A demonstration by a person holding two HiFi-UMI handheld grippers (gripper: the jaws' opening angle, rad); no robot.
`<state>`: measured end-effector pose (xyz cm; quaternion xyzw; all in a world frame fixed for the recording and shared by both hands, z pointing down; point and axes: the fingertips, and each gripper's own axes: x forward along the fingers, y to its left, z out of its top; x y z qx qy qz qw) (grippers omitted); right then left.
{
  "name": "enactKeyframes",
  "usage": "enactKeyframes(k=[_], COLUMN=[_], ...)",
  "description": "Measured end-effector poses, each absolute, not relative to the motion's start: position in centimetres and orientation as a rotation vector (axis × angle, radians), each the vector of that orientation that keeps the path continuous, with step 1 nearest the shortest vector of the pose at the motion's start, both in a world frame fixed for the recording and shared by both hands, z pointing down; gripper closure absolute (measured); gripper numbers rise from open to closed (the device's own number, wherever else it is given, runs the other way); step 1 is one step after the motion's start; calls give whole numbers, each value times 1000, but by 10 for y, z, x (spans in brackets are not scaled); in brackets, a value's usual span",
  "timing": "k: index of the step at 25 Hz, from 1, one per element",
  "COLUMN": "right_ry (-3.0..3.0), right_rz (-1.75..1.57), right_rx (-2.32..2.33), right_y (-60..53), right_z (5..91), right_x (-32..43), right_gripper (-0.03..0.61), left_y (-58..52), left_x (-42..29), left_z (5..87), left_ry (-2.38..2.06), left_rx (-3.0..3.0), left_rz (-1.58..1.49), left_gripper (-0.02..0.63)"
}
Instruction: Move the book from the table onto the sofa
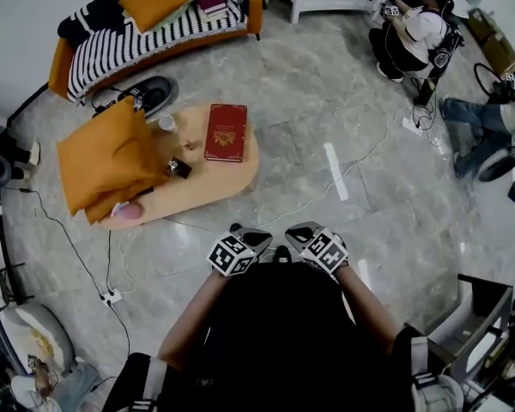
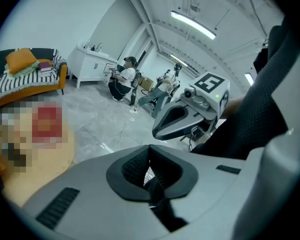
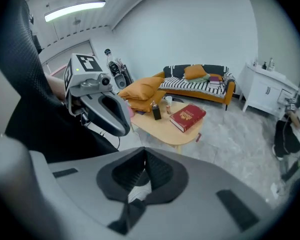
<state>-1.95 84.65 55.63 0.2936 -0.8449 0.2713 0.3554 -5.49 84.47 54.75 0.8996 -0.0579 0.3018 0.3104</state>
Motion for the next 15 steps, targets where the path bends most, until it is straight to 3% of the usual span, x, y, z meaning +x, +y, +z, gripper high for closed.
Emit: enactKeyframes(k=[15], right_ry=[-2104], right_rz=[739], right_rx=[819], right_y=[752], right_z=[557], right_x=[-96], right_gripper=[571], left_y=[720], left_x=[-165], left_z=[569], left_ry=[-113], left_rx=[2336], left_rz=[810], left_gripper=[604])
